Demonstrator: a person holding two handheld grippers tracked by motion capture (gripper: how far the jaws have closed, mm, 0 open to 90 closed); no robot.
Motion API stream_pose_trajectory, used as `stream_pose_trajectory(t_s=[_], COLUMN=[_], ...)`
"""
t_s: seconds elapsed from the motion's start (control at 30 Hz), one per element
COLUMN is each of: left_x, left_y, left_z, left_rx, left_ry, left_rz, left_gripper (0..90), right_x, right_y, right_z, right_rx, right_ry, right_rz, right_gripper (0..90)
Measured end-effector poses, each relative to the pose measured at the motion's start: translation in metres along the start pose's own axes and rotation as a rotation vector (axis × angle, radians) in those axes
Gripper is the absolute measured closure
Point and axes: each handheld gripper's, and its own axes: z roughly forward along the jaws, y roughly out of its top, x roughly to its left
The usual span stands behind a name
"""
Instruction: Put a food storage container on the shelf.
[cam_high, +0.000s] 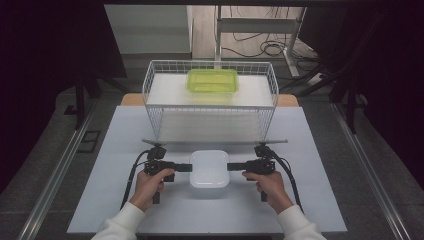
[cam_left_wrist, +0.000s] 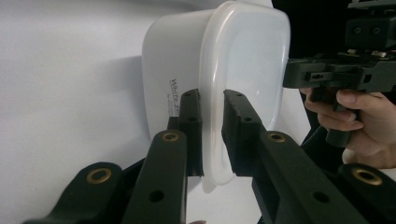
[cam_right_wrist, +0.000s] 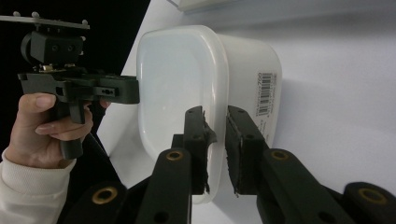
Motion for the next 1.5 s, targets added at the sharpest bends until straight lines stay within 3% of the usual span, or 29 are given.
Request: stream_pose_trajectory(t_s=[0.27,0.77,1.33,1.5], left_x=[-0.006,-0.033,-0.051,-0.062], left_y=[0.0,0.005,0.007,0.01], left_z=[-0.004,-0.025,-0.037,-0.043], left_rx=[-0.019,-0.076,-0.113,-0.135], left_ry=[-0.005,-0.007,-0.008,-0.003], left_rz=[0.028,0.118,0.17,0.207], left_gripper=[78.7,78.7,78.6,78.7], right_x=[0.008,0.032,0.05,0.056], right_y=[0.002,0.007,0.009,0.012], right_z=[-0.006,-0.023,-0.037,-0.043], right_rx=[-0.016,-0.08,-0.118,-0.141], right_ry=[-0.008,-0.006,-0.019,-0.015], right_rz=[-0.058,-0.175,-0.258,-0.285], right_gripper=[79.1,79.0,78.8,78.7])
